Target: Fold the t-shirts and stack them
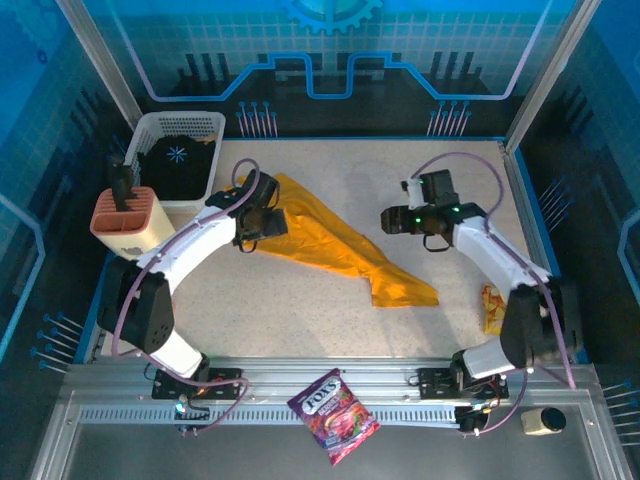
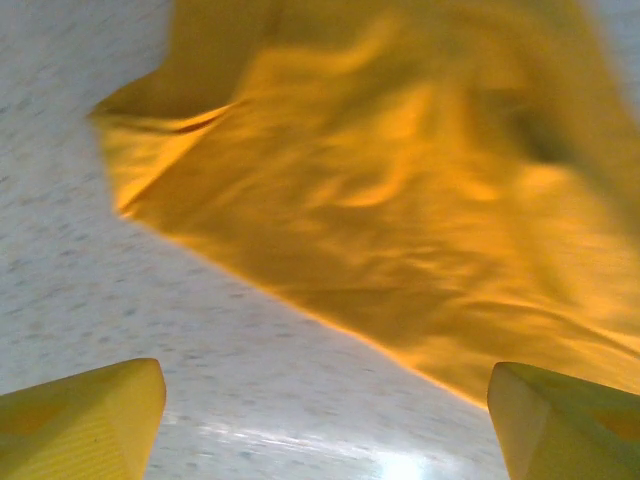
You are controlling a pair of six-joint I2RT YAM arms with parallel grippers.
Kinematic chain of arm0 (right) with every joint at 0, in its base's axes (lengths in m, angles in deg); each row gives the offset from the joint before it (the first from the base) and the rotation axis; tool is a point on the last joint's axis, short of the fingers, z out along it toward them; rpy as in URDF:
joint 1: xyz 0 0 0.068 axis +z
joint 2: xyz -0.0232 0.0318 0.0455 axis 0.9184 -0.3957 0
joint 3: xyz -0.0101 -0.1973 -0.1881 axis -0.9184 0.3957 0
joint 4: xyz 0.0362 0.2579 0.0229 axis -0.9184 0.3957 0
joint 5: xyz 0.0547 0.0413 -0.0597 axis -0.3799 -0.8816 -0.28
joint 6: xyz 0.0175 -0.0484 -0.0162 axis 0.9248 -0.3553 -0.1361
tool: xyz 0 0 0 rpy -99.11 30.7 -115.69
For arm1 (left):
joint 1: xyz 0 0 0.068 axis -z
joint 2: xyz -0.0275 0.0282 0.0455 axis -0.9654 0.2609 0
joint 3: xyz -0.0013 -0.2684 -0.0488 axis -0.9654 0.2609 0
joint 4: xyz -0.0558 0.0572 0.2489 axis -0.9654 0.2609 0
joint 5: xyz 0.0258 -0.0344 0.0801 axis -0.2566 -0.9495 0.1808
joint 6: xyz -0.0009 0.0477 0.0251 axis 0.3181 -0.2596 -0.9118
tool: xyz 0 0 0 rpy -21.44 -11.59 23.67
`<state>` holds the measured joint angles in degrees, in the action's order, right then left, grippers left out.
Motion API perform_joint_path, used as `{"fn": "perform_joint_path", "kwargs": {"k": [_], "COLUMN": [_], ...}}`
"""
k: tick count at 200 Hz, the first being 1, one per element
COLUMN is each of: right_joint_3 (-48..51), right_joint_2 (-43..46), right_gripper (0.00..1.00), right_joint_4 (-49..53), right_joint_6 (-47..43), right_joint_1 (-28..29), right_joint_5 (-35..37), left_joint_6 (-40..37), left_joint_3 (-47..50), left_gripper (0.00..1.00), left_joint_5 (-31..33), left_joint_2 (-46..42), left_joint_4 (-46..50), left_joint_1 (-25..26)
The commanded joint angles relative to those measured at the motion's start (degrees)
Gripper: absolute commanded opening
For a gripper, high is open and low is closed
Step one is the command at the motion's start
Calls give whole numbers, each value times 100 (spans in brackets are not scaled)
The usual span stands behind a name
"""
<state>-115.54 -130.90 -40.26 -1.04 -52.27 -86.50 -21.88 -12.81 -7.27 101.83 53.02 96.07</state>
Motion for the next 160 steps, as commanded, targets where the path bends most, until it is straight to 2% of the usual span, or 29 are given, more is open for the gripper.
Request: {"fn": "perform_joint_path", "kwargs": {"k": [1, 52, 105, 131, 145, 160], "right_joint_3": [-364, -791, -1110, -1204, -1268, -1332], "right_joint_2": [-533, -1794, -2547, -2683, -2760, -2832], "right_gripper": [72, 69, 61, 54, 48, 40], "right_joint_4": [214, 181, 249, 280, 298, 311], "right_joint_6": [314, 710, 943, 965, 981, 988], "right_joint_1": [297, 878, 1076, 1076, 1066, 1072], "right_joint_5": [-2, 89, 417, 589, 605, 621], "left_joint_6": [40, -159, -394, -466, -446, -409], "left_joint_3": [202, 3, -458, -774, -884, -888], "left_gripper": [84, 85, 85, 65, 45, 18], "left_joint_5": [412, 1389, 1175, 733, 627, 531], "left_joint_2": [178, 1000, 1969, 2399, 2498, 2511], "left_joint_4": [-325, -561, -968, -1019, -983, -977], "left_joint_1": [-241, -550, -958, -980, -976, -972]}}
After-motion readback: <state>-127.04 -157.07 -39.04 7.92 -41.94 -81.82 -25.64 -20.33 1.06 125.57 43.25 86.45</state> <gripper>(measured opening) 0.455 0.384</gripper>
